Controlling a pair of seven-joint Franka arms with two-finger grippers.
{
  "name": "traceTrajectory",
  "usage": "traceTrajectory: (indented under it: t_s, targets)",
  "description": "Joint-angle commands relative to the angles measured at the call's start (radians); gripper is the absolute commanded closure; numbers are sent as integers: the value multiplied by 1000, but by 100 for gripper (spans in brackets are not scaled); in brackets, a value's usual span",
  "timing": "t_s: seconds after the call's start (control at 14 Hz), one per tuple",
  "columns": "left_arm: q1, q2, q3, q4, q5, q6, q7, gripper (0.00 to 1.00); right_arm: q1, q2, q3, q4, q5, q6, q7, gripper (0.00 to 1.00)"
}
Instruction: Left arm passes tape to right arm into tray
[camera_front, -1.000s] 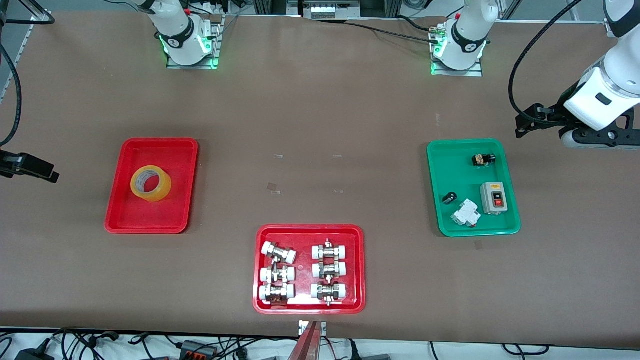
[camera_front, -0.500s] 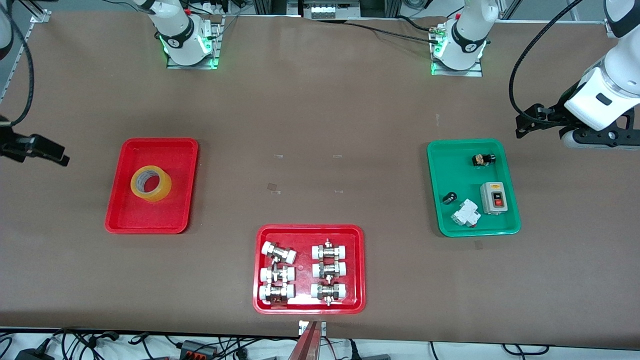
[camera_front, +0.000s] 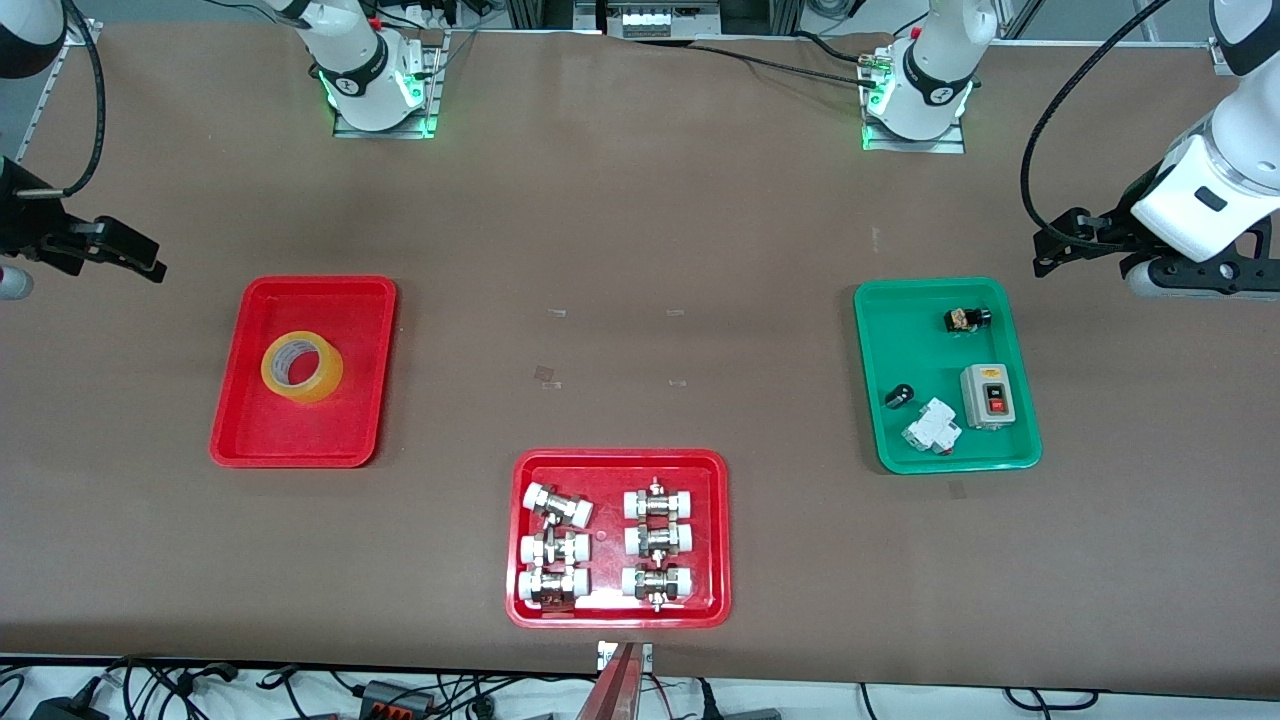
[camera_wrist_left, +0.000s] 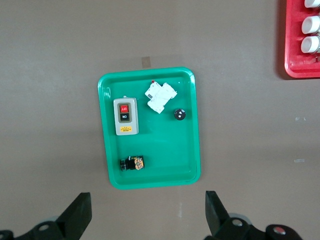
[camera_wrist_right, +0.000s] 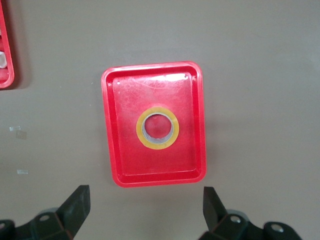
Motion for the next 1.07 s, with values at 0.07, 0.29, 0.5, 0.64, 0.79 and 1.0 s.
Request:
traceTrajectory:
  t_s: [0.07, 0.29, 0.5, 0.64, 0.79, 1.0]
  targets:
    - [7, -21, -2, -18, -17, 11, 9, 0, -12, -28, 5, -28, -3, -4, -34, 0]
    - [7, -21, -2, -21, -17, 11, 1, 0, -11, -26, 5, -28, 1, 4, -34, 0]
    - [8, -27, -2, -31, -17, 12, -2, 0, -9, -28, 7, -30, 1, 1, -33, 0]
    - [8, -26, -1, -31, -17, 17, -2, 0, -8, -26, 7, -30, 3, 8, -33, 0]
    - [10, -30, -1, -41, -17, 29, -3, 0, 11, -28, -13, -30, 8, 10, -33, 0]
    - [11, -32, -2, -46, -17, 29, -3, 0, 32, -28, -22, -30, 9, 1, -33, 0]
